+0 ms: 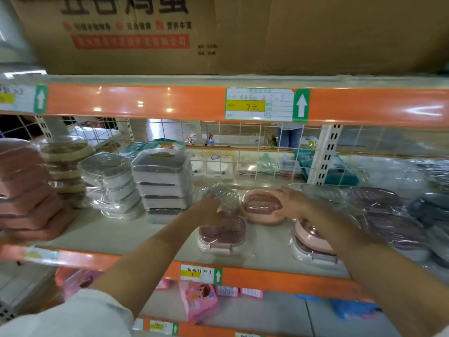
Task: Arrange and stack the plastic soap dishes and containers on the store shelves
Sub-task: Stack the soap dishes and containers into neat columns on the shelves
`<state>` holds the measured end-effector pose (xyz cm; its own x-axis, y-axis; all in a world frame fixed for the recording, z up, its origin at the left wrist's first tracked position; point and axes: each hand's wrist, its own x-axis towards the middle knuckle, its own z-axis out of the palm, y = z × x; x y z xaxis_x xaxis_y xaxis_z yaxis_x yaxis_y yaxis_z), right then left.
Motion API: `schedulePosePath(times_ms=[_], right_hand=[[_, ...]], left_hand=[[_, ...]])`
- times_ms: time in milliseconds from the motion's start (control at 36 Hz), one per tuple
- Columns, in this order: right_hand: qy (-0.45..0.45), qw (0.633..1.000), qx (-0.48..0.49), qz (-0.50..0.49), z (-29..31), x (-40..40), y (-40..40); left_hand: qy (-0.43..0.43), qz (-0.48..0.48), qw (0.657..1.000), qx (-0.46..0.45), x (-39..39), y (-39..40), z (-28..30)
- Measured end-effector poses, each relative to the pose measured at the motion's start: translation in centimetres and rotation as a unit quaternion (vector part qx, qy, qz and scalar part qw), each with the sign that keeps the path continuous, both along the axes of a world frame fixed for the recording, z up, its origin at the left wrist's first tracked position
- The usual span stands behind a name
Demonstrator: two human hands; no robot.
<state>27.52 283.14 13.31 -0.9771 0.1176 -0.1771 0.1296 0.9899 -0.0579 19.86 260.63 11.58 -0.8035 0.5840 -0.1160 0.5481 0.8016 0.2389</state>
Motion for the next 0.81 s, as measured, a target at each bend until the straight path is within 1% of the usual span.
schedulePosePath(times_ms=[111,167,278,333,417,500,583,722,750,806], right_hand=[[0.014,1.0,0.021,-0.003,-0.6,1.0,0.1],[0.028,0.999,0.03,-0.002,-0.8,0.8,-0.1],[0.045,0.998,0.028,-0.016,-1.6,0.0,-0.5],[0.043,0.999,0.023,-0.024,-2.2,-0.3,-0.5],[0.015,0.997,0.075,-0.027,-3.1,-0.6,-0.4],[0.018,0.995,0.1,-0.023,-3.7,-0.9,-0.1],[0.018,0.995,0.092,-0.024,-3.9,-0.8,-0.1],[0.026,0.995,0.088,-0.026,-3.7,-0.6,-0.3],[0.029,0.997,0.072,-0.028,-3.7,-0.8,-0.1],[0.043,0.998,0.008,-0.037,-3.1,-1.1,0.7]], left_hand=[[-0.008,0.013,1.0,-0.01,-0.8,0.9,-1.6],[-0.027,0.027,0.999,0.014,-1.1,1.3,-2.0],[-0.01,0.029,0.999,0.012,-2.3,1.9,-1.9],[-0.005,0.027,1.0,-0.006,-2.5,1.9,-1.8],[0.008,0.027,0.999,-0.018,-2.6,1.6,-2.0],[0.05,0.037,0.998,0.002,-2.6,1.7,-2.4],[0.086,0.069,0.994,0.011,-2.6,2.2,-2.5],[0.116,0.101,0.988,0.026,-2.2,3.1,-2.6],[0.123,0.102,0.987,0.02,-2.2,3.3,-2.7],[0.133,0.106,0.985,0.009,-1.8,3.4,-2.5]])
